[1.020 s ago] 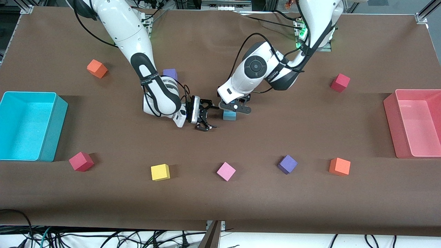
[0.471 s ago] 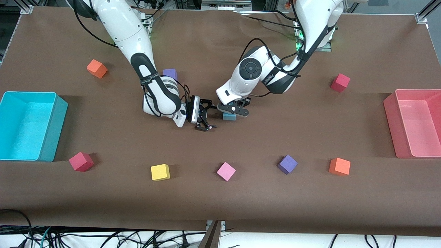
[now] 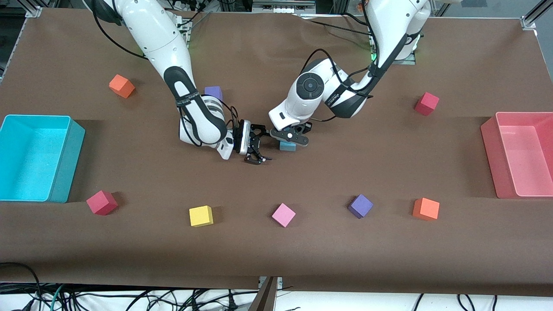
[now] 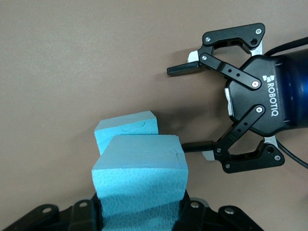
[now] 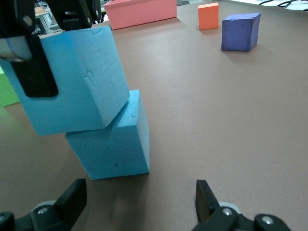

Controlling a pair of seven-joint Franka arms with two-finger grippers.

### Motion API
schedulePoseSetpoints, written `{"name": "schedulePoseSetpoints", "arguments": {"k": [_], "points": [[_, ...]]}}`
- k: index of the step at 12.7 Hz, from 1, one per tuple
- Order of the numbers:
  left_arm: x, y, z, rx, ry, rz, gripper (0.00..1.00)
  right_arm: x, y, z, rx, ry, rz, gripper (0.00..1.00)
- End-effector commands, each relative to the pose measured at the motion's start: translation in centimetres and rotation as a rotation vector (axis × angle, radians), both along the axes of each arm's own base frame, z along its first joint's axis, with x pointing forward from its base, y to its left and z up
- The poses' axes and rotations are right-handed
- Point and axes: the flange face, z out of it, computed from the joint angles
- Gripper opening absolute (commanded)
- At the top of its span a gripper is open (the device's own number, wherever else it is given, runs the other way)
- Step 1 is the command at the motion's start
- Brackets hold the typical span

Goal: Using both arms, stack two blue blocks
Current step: 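Lower the left gripper's cube onto the cube held by the right gripper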

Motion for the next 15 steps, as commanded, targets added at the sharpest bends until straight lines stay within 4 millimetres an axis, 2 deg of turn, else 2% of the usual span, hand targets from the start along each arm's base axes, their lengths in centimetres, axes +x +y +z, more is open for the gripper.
{"name": "schedulePoseSetpoints", "arguments": {"k": [1,9,15], "points": [[0.2,-0.3,0.1,0.015,-0.013,-0.018,0.27,-0.7,-0.1,0.0,0.008,-0.003,-0.004,1.0],[0.6,0.5,1.1,0.037,0.001,-0.013,0.28,-0.9,0.1,-0.1,0.008,0.0,-0.013,1.0],[0.5,0.4,0.8,0.066,-0.037,-0.06,0.29,-1.0,0.5,0.2,0.006,-0.018,-0.003,1.0]]}}
